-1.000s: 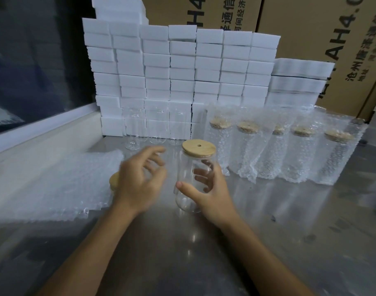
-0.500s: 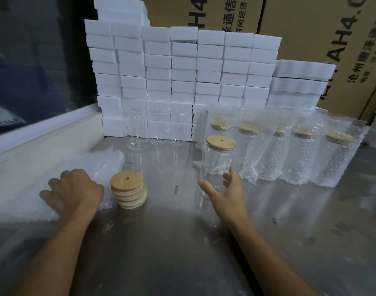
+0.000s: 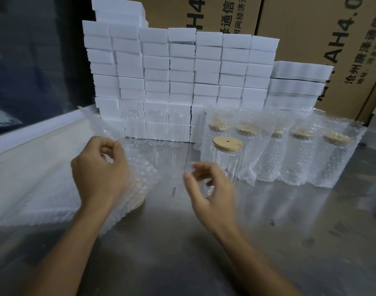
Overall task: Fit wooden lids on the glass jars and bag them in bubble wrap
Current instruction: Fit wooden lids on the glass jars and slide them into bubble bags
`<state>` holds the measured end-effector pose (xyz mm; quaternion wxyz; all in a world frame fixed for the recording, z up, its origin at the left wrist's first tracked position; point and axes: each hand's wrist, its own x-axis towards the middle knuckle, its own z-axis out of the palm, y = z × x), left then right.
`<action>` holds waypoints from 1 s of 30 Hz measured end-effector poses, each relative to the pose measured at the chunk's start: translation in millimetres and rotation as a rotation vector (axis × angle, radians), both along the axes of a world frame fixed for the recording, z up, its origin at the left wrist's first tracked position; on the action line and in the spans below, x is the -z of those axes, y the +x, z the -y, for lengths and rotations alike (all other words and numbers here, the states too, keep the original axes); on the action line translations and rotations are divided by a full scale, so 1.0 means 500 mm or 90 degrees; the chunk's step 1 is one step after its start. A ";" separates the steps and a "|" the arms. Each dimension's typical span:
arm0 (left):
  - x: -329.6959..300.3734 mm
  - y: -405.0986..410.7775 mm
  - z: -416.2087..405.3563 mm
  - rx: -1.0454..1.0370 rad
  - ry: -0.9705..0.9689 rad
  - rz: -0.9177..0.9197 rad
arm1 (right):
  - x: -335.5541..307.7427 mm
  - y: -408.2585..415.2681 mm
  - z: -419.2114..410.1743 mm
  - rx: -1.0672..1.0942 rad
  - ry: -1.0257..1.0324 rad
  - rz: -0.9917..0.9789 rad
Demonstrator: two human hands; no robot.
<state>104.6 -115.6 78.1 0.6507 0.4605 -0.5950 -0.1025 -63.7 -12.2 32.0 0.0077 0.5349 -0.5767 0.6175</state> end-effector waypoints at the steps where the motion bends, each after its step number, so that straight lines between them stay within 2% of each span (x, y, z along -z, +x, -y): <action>1: 0.000 -0.010 -0.007 0.027 0.000 -0.021 | 0.005 0.007 -0.001 -0.053 0.047 0.009; 5: 0.016 -0.037 -0.024 0.085 0.013 -0.054 | 0.016 0.029 0.011 -0.208 0.181 0.100; 7: 0.023 -0.045 -0.027 0.102 0.035 -0.063 | 0.019 0.038 0.020 -0.256 0.165 0.145; 11: 0.038 -0.060 -0.030 0.162 0.062 -0.047 | 0.018 0.042 0.025 -0.236 0.107 0.258; 15: 0.055 -0.077 -0.045 0.271 0.023 0.080 | 0.017 0.020 0.029 -0.193 0.085 0.338; 17: 0.066 -0.087 -0.052 0.313 0.031 0.167 | 0.018 0.009 0.029 -0.159 0.081 0.352; 19: 0.074 -0.094 -0.053 0.360 0.054 0.199 | 0.019 0.002 0.029 -0.143 0.082 0.364; 22: 0.074 -0.095 -0.047 0.424 0.098 0.155 | 0.020 -0.004 0.026 -0.129 0.092 0.376; 30: 0.052 -0.091 -0.054 0.397 0.129 0.019 | 0.009 0.005 0.018 -0.159 0.105 0.371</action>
